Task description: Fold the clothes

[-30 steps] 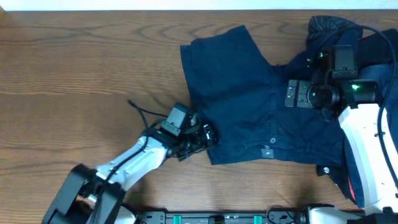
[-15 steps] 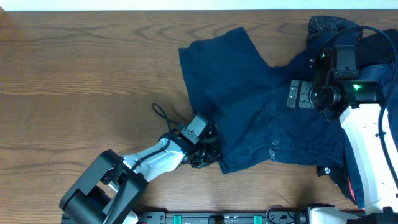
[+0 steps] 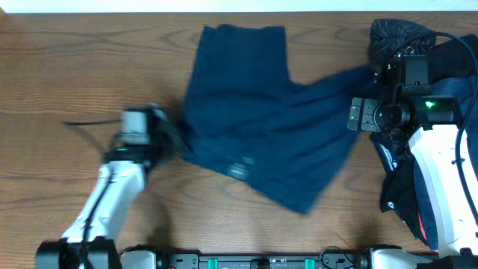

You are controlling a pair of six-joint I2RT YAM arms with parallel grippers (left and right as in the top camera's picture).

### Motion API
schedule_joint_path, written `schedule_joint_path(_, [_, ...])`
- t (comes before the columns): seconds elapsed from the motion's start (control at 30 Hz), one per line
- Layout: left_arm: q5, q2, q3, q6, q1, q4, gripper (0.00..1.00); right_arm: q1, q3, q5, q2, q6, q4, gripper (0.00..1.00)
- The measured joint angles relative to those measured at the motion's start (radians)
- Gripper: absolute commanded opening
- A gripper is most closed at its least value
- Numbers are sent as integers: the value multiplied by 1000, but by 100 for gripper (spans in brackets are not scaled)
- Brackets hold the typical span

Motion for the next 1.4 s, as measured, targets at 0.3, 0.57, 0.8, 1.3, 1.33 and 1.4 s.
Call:
schedule_joint_path(0.3, [104,-37,183,39,165,-160,98,0,0,0,0,0,0,99])
schedule_joint_path(0.57, [190,-33,164,44,99,-721,98,0,0,4,0,0,0,99])
schedule_joint_path(0.8, [209,-33,93,24,-31,-764,76,0,0,3,0,0,-1,99])
schedule_joint_path(1.3, [245,-29,-163,-294,-394,-310,62,0,0,3,0,0,-2,99])
schedule_joint_path(1.33, [242,-27,-169,-313,-405,-307,62,0,0,3,0,0,-2,99])
schedule_joint_path(1.4, [235,-24,-175,-345,-419,-306,61,0,0,3,0,0,-3,99])
